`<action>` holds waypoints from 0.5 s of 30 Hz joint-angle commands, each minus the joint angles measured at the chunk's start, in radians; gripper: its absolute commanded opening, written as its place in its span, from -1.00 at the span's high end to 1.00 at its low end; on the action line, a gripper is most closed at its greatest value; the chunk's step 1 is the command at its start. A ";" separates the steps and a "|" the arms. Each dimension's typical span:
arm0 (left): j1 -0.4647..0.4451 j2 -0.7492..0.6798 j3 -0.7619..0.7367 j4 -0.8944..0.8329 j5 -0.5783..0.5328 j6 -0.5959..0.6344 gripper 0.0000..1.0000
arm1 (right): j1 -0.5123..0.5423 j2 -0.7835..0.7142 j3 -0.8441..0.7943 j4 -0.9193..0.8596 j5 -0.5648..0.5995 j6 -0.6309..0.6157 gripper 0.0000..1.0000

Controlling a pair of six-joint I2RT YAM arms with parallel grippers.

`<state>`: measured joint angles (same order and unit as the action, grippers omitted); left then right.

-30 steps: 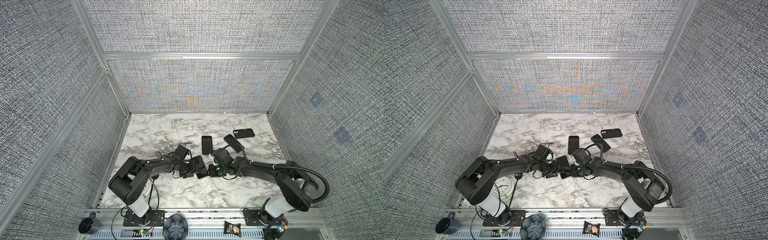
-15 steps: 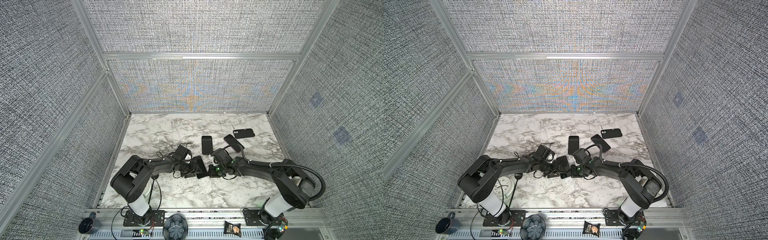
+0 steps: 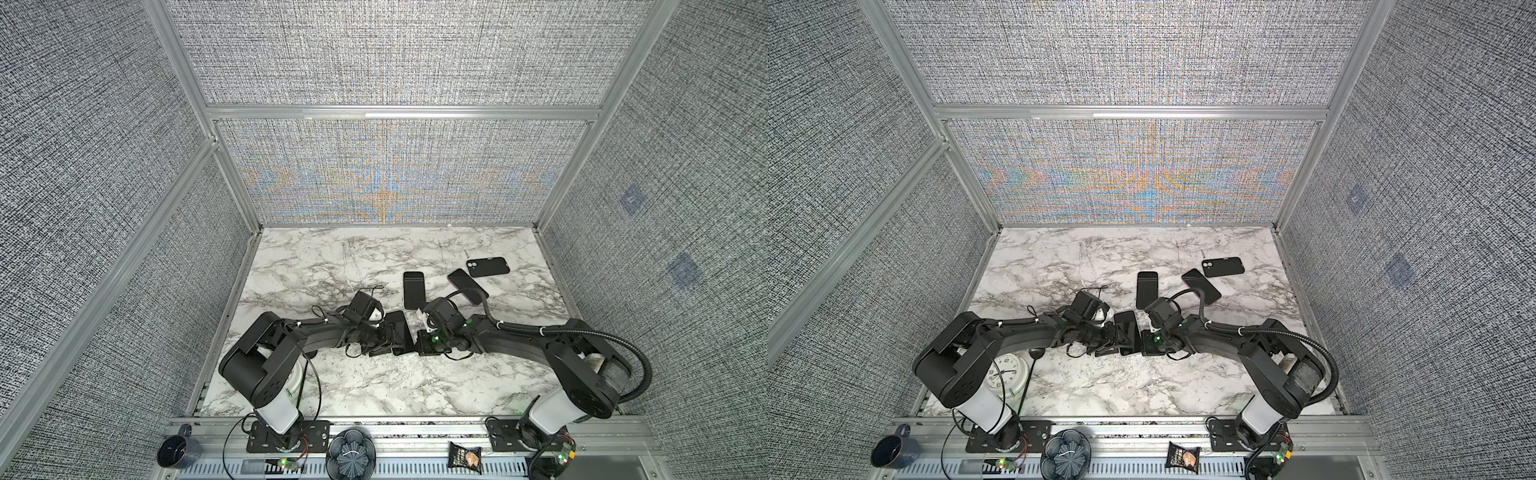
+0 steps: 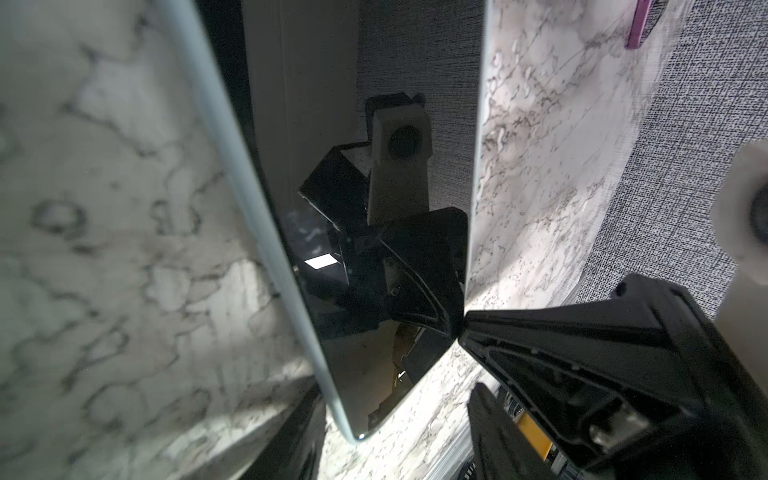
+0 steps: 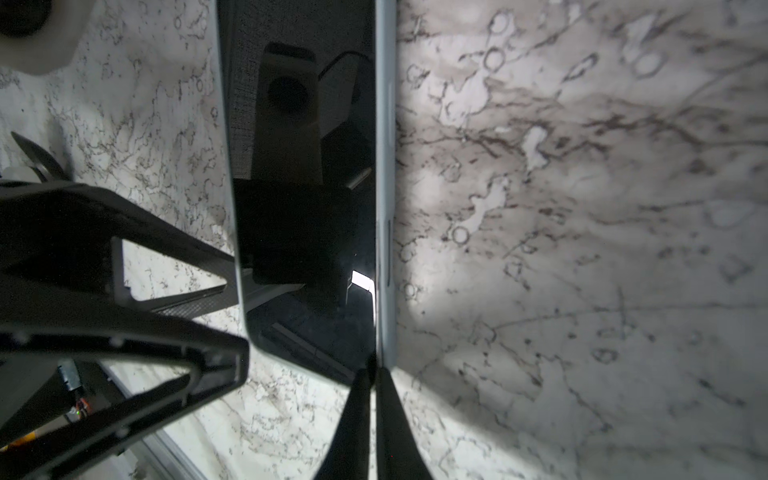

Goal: Put the phone into the phone case

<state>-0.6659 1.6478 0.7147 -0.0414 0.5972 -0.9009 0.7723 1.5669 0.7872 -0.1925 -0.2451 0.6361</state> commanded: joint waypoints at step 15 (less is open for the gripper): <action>0.014 -0.068 -0.041 -0.120 -0.123 0.024 -0.31 | 0.016 0.034 0.082 -0.117 0.102 -0.071 0.44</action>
<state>-0.6556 1.5780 0.6823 -0.0917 0.5385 -0.8906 0.7864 1.5936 0.8619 -0.2882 -0.1619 0.5766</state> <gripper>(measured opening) 0.655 0.277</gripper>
